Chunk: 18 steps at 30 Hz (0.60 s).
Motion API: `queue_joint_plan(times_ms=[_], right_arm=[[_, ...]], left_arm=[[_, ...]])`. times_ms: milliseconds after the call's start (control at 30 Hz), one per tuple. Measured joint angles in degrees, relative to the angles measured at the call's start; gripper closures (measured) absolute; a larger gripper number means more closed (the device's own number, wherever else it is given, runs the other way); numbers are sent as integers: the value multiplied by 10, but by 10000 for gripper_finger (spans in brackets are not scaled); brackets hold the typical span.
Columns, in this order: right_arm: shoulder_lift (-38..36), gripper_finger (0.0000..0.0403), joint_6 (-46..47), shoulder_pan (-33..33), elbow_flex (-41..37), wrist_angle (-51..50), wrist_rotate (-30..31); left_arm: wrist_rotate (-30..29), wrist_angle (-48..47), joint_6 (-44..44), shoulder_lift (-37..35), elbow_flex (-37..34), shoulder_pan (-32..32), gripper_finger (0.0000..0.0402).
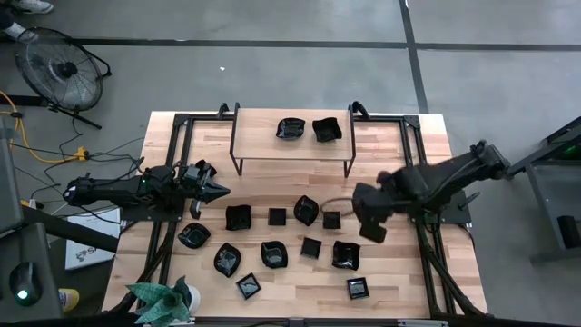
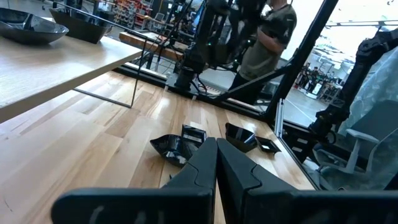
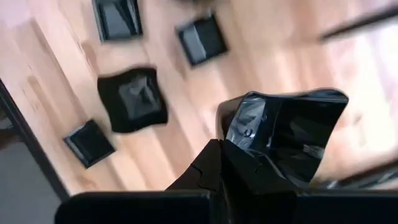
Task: Pick & Place Mini shaped plates
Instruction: Stack the distorted square-shaped plate on the distorted square-shaped plate
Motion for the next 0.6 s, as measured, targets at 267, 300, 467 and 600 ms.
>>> queue_joint_plan(times_ms=[267,300,467,600], right_arm=[[0,403,-245,-80,105,-9,80],[0,403,-278,-90,113,-9,90],[0,403,-446,-128,129,-3,153],[0,403,-551,-173,119,27,162]], left_arm=[[0,0,0,0,0,0,400],[0,0,0,0,0,0,400],[0,0,0,0,0,0,400],[0,0,0,0,0,0,400]])
